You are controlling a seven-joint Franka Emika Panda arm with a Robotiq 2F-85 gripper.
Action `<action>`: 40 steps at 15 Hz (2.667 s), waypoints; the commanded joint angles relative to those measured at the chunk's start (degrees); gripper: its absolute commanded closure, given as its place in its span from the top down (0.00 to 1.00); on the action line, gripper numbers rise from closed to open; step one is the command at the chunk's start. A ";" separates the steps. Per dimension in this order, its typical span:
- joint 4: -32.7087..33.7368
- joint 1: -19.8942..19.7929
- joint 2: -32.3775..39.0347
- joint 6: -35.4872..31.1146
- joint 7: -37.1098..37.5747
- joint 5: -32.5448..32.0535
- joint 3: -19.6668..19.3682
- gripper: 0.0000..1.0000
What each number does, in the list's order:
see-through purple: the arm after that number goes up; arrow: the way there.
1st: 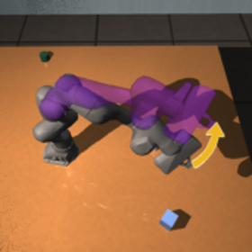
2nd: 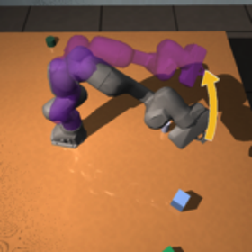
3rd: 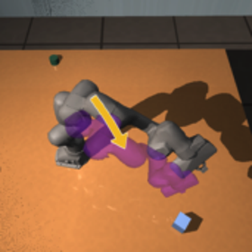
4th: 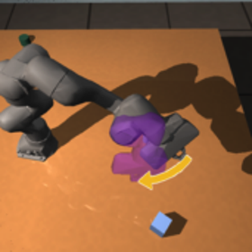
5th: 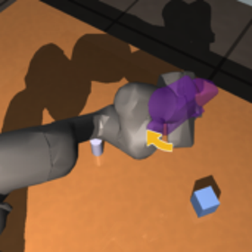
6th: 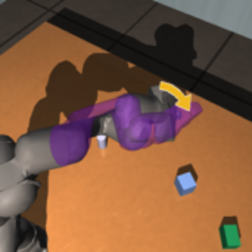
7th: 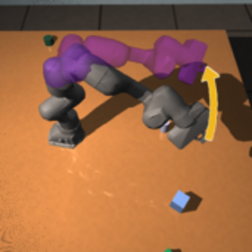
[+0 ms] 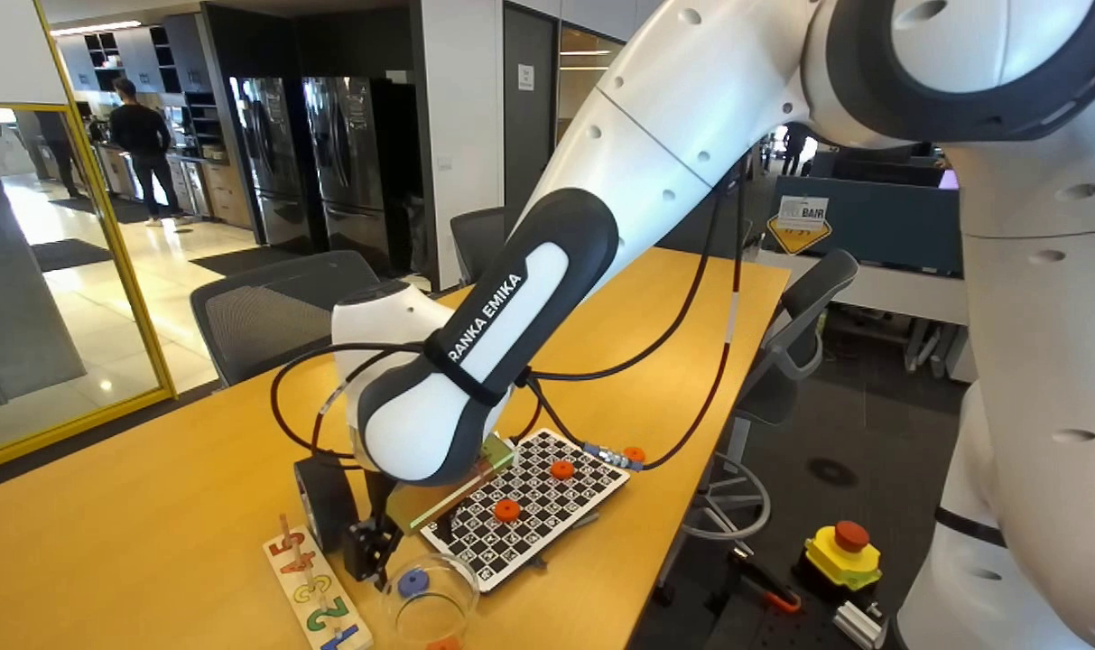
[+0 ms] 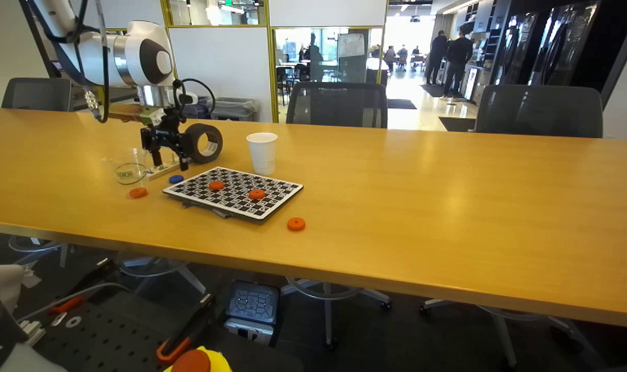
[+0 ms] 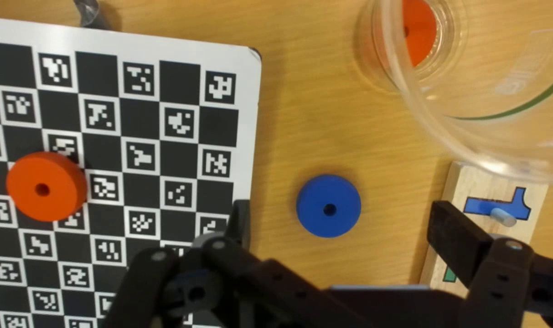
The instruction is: Pick up the blue and yellow objects from the table and put them in the cups
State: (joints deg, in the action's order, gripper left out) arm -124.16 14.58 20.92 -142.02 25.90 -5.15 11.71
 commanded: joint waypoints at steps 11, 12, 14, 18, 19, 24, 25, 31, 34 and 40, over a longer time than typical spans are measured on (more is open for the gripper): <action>5.26 1.59 5.45 0.54 -3.54 4.19 -1.20 1.00; 5.41 1.54 5.69 0.52 -3.64 4.27 -1.25 1.00; 5.63 1.57 6.00 0.46 -3.61 4.27 -1.45 1.00; 5.84 1.43 6.40 0.33 -3.81 4.39 -1.78 1.00; 5.90 1.40 6.52 0.34 -3.85 4.41 -1.86 1.00; 6.20 1.35 6.85 0.37 -4.00 4.60 -2.07 1.00; 6.16 1.34 6.84 0.20 -4.03 4.62 -2.09 0.78; 6.12 1.36 6.88 0.06 -4.04 4.59 -2.35 0.34; 6.34 1.41 6.84 0.09 -3.92 4.60 -2.51 0.19; 6.31 1.20 3.41 1.72 -3.97 4.07 -2.96 0.19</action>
State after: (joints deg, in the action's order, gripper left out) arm -118.75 15.09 26.85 -142.00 23.43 -2.40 9.83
